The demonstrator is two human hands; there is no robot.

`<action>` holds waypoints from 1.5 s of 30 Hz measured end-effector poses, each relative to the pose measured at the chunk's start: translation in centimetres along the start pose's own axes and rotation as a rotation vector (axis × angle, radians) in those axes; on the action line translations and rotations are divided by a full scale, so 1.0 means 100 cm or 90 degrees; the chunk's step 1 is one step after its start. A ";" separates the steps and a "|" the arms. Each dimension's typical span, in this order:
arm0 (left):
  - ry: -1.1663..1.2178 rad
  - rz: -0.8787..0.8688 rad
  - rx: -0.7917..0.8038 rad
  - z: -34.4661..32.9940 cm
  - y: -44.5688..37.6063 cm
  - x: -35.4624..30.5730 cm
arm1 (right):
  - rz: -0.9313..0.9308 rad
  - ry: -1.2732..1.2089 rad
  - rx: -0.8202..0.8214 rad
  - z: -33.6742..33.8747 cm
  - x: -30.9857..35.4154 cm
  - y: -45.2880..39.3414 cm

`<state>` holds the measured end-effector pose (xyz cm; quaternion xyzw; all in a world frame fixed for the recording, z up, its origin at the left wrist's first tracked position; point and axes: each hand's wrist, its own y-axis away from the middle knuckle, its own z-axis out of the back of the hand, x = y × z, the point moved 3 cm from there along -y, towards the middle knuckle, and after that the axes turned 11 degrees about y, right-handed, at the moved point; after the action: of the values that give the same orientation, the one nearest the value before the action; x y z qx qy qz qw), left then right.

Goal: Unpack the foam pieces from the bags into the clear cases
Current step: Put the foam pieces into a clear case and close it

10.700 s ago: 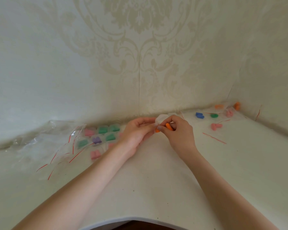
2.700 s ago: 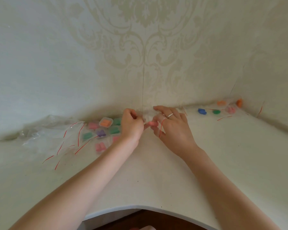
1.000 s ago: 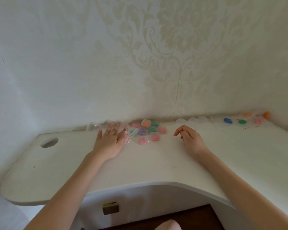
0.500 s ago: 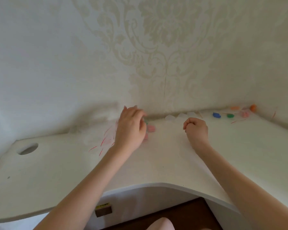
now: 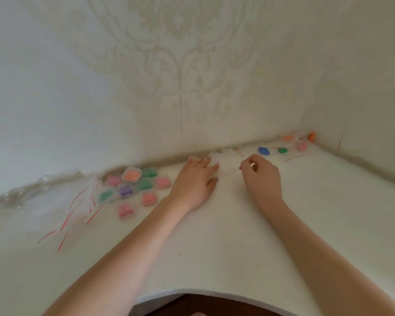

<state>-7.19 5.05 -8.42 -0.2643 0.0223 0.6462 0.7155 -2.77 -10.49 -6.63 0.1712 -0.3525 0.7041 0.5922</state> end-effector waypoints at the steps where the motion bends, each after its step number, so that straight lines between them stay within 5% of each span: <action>1: 0.041 0.000 -0.027 0.001 0.000 0.002 | 0.016 0.041 0.007 -0.002 0.000 0.000; 5: 0.175 -0.002 -0.116 0.004 0.002 0.005 | 0.090 0.156 0.058 -0.008 0.001 0.000; 15: 0.303 0.014 -0.118 0.008 0.003 -0.004 | 0.226 0.300 0.157 -0.014 0.008 0.007; 21: 0.480 0.082 -0.229 0.017 0.004 -0.009 | 0.199 -0.055 0.103 -0.008 0.004 0.000; 25: 0.839 0.205 -0.008 0.014 0.000 -0.009 | 0.237 -0.177 0.142 -0.004 0.011 0.004; 28: 1.030 0.236 0.058 0.017 0.002 -0.012 | 0.247 -0.189 0.133 -0.005 0.013 0.005; 34: 1.034 0.275 0.058 0.017 0.004 -0.010 | 0.279 -0.049 0.065 -0.005 0.012 0.009; 45: 1.162 0.297 0.073 0.020 0.004 -0.013 | 0.259 -0.075 0.061 -0.003 0.012 0.010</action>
<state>-8.37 4.66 -6.38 -0.6213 0.6583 0.3142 0.2861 -3.97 -9.51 -6.37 0.1652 -0.3800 0.8137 0.4077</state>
